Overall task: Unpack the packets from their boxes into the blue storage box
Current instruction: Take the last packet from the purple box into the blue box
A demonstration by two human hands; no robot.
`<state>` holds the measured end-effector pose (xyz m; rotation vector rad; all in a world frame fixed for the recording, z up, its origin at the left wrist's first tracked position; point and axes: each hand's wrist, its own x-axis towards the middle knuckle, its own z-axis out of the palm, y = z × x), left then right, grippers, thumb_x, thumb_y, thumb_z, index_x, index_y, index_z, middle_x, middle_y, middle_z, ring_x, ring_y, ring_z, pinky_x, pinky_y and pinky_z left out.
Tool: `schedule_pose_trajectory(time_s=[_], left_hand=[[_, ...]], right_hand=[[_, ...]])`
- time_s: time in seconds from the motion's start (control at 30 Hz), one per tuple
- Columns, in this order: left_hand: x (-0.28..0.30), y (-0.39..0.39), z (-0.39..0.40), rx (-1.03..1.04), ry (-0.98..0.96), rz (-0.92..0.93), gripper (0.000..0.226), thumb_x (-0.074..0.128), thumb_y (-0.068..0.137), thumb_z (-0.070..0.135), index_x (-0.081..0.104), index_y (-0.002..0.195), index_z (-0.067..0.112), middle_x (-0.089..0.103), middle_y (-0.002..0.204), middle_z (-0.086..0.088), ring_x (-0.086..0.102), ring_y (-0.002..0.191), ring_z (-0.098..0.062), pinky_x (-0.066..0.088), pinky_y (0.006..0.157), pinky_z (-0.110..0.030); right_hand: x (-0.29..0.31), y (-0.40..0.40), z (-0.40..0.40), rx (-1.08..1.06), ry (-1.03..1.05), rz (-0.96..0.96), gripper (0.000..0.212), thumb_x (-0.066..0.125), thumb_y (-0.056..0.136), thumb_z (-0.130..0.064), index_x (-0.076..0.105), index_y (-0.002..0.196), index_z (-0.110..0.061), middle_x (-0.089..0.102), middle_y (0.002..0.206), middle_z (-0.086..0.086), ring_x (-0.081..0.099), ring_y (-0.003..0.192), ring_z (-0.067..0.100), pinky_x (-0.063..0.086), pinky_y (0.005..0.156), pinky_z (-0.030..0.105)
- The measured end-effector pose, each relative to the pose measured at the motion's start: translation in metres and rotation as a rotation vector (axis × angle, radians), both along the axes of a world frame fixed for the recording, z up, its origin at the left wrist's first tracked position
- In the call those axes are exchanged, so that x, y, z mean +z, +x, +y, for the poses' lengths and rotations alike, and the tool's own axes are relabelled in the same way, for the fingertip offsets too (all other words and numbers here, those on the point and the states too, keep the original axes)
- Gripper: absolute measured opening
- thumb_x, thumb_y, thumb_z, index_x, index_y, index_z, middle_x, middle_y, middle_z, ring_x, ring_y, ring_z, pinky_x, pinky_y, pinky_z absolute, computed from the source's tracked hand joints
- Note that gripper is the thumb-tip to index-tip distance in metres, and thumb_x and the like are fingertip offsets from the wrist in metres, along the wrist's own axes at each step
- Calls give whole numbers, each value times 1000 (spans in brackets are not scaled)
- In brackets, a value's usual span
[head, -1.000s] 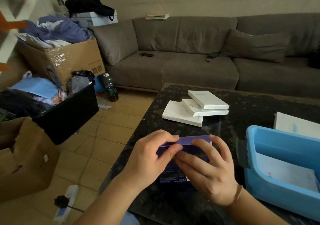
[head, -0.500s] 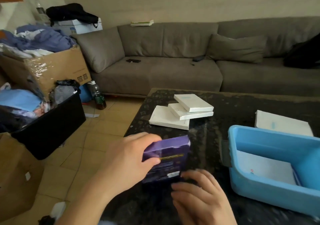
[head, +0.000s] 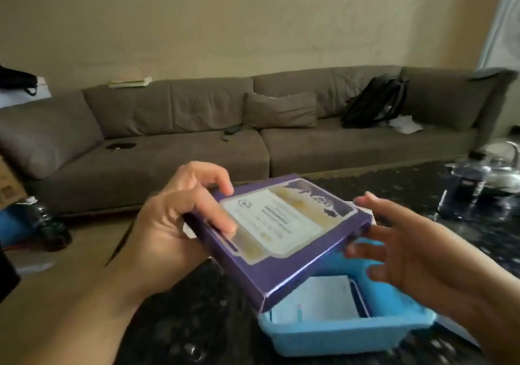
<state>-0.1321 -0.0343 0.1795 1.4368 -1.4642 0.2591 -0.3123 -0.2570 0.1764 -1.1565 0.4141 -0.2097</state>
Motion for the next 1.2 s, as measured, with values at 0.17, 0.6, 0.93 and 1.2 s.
schedule_pose_trajectory(time_s=[0.17, 0.6, 0.93, 1.2], left_hand=[[23, 23, -111, 48, 123, 157, 29, 76, 82, 9, 61, 97, 30, 39, 132, 11, 46, 123, -14, 46, 93, -15], [-74, 117, -286, 187, 1139, 511, 35, 50, 102, 30, 53, 137, 24, 63, 127, 2, 62, 111, -14, 51, 99, -37], [-137, 144, -324, 191, 1409, 415, 55, 52, 101, 31, 31, 152, 27, 37, 155, 4, 39, 139, -18, 44, 108, -40], [-122, 148, -275, 403, 1389, -42, 69, 54, 99, 40, 20, 156, 23, 27, 161, 0, 30, 146, -22, 31, 116, -39]], right_hand=[[6, 22, -100, -188, -103, -4, 18, 61, 87, -20, 65, 101, -10, 68, 71, 6, 60, 50, 13, 46, 42, 22], [-129, 98, -236, -404, -409, 419, 33, 69, 90, -23, 61, 120, -12, 69, 102, 9, 64, 79, 21, 52, 62, 31], [-184, 120, -259, -250, -850, 676, 38, 72, 81, -42, 69, 109, -17, 72, 96, 1, 67, 89, 23, 53, 83, 33], [-152, 114, -235, -284, -974, 749, 67, 66, 85, -52, 49, 137, -14, 63, 125, 7, 60, 110, 27, 47, 99, 41]])
